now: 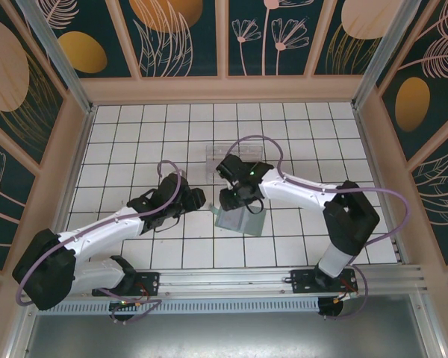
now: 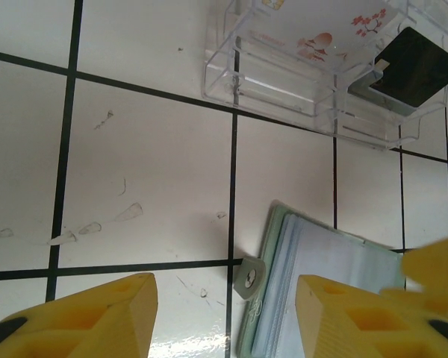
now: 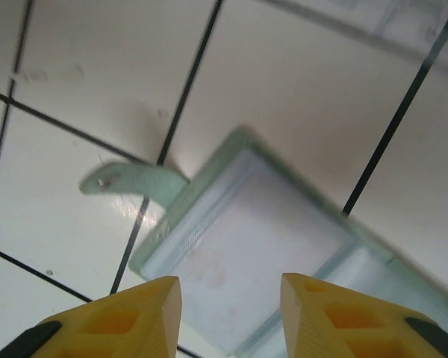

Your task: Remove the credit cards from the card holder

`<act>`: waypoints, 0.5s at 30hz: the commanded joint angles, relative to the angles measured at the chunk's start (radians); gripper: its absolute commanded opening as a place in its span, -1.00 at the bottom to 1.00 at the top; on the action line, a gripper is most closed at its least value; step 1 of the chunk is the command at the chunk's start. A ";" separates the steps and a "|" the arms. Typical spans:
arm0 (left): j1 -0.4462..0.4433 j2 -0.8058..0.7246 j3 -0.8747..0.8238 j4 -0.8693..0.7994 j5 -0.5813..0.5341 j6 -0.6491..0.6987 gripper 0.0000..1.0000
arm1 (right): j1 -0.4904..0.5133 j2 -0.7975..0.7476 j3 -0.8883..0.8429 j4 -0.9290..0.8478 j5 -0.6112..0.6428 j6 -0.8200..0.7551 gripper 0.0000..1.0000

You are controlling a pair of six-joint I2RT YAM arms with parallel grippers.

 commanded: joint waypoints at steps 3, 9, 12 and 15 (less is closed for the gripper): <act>0.006 0.007 0.025 0.009 -0.013 0.015 0.04 | 0.029 0.015 -0.048 -0.002 0.048 0.117 -0.07; 0.005 0.005 0.018 -0.002 -0.005 0.016 0.04 | 0.053 0.079 -0.026 -0.008 0.124 0.164 0.07; 0.006 0.003 0.014 -0.002 -0.003 0.013 0.04 | 0.057 0.108 -0.005 -0.004 0.141 0.177 0.09; 0.006 0.003 0.013 -0.003 -0.002 0.011 0.04 | 0.058 0.129 0.012 0.008 0.139 0.178 0.10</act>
